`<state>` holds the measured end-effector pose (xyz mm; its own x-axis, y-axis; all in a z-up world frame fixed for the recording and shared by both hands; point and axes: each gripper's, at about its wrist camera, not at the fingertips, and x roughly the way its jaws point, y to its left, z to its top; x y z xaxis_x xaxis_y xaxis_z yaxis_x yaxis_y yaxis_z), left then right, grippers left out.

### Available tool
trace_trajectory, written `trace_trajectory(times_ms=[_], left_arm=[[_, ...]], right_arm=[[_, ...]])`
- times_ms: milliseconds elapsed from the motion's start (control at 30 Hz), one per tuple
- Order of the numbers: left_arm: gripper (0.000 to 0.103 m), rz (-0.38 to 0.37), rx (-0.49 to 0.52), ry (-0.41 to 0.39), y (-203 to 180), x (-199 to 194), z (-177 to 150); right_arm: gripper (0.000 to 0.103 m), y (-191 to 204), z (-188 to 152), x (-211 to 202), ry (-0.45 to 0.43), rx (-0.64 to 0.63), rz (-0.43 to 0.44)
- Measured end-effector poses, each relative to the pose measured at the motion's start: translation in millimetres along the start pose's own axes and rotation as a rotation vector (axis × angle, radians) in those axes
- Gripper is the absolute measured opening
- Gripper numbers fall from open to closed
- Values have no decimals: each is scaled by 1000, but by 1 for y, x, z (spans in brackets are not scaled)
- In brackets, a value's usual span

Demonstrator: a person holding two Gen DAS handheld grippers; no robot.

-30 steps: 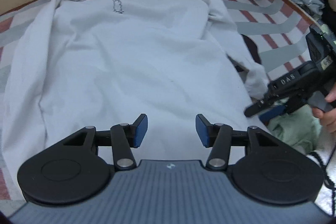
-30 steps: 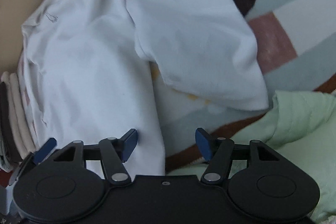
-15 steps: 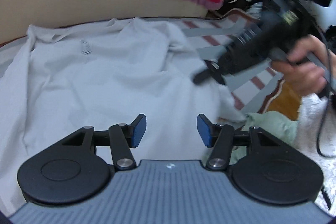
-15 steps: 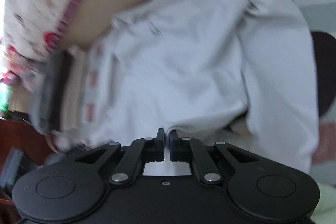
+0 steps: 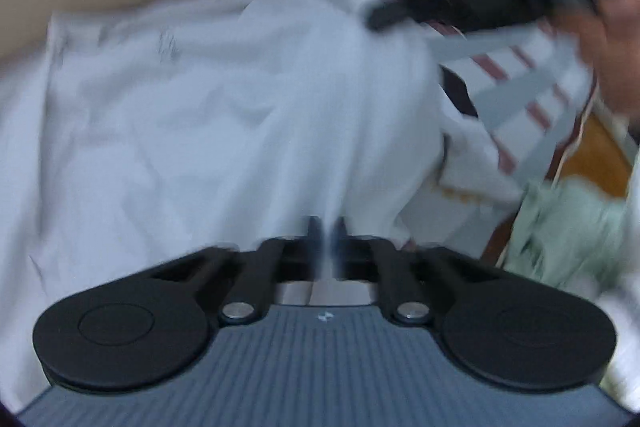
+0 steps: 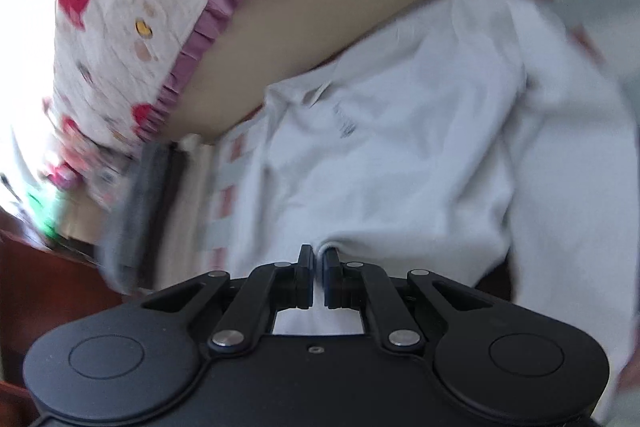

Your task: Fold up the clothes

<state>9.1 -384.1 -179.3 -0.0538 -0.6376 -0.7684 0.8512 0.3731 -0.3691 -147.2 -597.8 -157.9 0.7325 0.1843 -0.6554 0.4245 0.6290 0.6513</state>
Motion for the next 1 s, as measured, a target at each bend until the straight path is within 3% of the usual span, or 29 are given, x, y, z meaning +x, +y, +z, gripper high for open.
trace_trajectory(times_ms=[67,100,167,300,433,600,667,767,833,867,933,967,1000], left_arm=[[4,-61,-198,10,33,0,12],[4,-59,-248,0,47,0,15],[4,23,-246,-31,55,-1,18],[4,166,-236,-45,63,-1,16],[4,84,-336,-33,77,-4,12],[4,110,-372,-59,77,-12,12],[4,122,-341,-81,73,-17,14],[7,147,-228,-119,56,-27,18],[12,104,-180,-115,46,-30,19],[19,82,-157,-113,41,-32,19],[36,46,-109,-95,30,-32,17],[54,44,-87,-84,25,-32,16],[63,58,-57,-69,19,-30,15]], right_arm=[[11,9,1,7,9,-124,-82],[11,14,0,9,14,-169,-107],[14,22,-4,11,8,-227,-137],[39,38,-21,10,0,-383,-264],[51,58,-55,15,78,-674,-271],[51,69,-94,46,141,-944,-344],[51,66,-103,63,183,-1034,-385],[49,59,-101,77,183,-1058,-432],[37,56,-94,80,172,-1029,-425],[20,56,-85,74,162,-959,-379],[15,55,-65,61,129,-807,-295],[15,54,-57,55,97,-736,-270],[15,52,-50,49,63,-692,-257]])
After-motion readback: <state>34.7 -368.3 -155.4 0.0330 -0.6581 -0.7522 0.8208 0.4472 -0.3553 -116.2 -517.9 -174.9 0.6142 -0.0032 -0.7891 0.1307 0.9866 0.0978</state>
